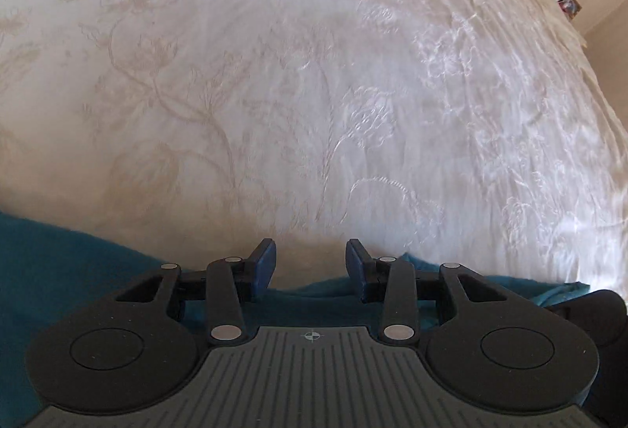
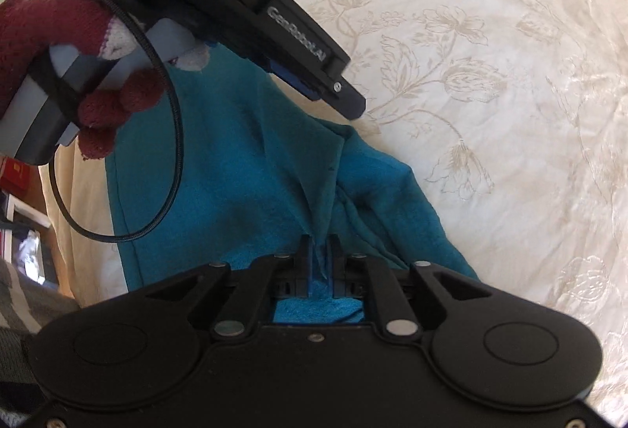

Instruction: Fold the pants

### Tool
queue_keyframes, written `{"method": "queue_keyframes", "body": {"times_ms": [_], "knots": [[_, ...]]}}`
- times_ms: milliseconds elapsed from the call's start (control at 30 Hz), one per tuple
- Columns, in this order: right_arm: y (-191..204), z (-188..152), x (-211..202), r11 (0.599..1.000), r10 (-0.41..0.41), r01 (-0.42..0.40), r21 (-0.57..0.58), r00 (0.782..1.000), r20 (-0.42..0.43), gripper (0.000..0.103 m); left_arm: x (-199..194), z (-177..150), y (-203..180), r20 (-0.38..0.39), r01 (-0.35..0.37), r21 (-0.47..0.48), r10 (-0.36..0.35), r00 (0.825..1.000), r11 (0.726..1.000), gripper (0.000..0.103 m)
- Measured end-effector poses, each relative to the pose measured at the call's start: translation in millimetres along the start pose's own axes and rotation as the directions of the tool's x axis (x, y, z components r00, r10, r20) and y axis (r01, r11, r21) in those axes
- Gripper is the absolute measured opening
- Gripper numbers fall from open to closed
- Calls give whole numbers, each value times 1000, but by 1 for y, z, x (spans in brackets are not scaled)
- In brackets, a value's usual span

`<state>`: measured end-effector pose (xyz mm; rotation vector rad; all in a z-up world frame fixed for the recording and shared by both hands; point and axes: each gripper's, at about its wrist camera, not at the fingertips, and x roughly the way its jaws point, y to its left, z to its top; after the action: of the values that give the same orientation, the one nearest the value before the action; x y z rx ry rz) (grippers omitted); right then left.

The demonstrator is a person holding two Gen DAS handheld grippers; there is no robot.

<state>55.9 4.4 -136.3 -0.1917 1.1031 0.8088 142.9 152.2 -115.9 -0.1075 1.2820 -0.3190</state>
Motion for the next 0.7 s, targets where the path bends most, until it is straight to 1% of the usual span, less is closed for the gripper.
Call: {"method": "queue_keyframes", "body": {"times_ms": [100,133,267,333,367,433,467,533,567,633,700], "knots": [[8,-1,1,999,14,-15,-51,1000,-21,16,-3,-17,6,-5,1,-13,-1,1000,1000,38],[10,-2,1,998,19,-21,-58,1000,-24,19,-4,-20,7,-13,0,-13,0,1000,1000,38],[4,6,-8,999,16,-15,-34,1000,23,26,-3,-31,13,-33,-8,-34,7,999,999,38],[-4,15,-14,999,29,-28,-19,998,48,44,-4,-31,15,-29,-3,-44,2,1000,999,38],[-8,19,-14,999,41,-41,-13,998,52,47,-4,-30,15,-27,-3,-44,2,1000,999,38],[-16,31,-9,998,55,-55,-18,998,43,48,-4,-28,14,-23,-4,-41,3,1000,999,38],[-18,36,-5,997,76,-75,-24,997,33,48,-4,-27,13,-19,-4,-41,3,1000,999,38],[-24,46,5,989,150,-151,-12,988,-20,48,-6,-26,14,-10,-4,-43,3,1000,999,38],[-24,49,10,983,180,-181,-11,983,-40,48,-10,-25,14,9,-12,-45,12,1000,999,38],[-20,54,19,977,207,-209,-36,977,-51,48,-24,-23,17,70,-22,-65,26,997,998,38],[-12,58,25,976,203,-206,-64,978,-52,48,-40,-23,25,119,-18,-103,31,992,995,38]]}}
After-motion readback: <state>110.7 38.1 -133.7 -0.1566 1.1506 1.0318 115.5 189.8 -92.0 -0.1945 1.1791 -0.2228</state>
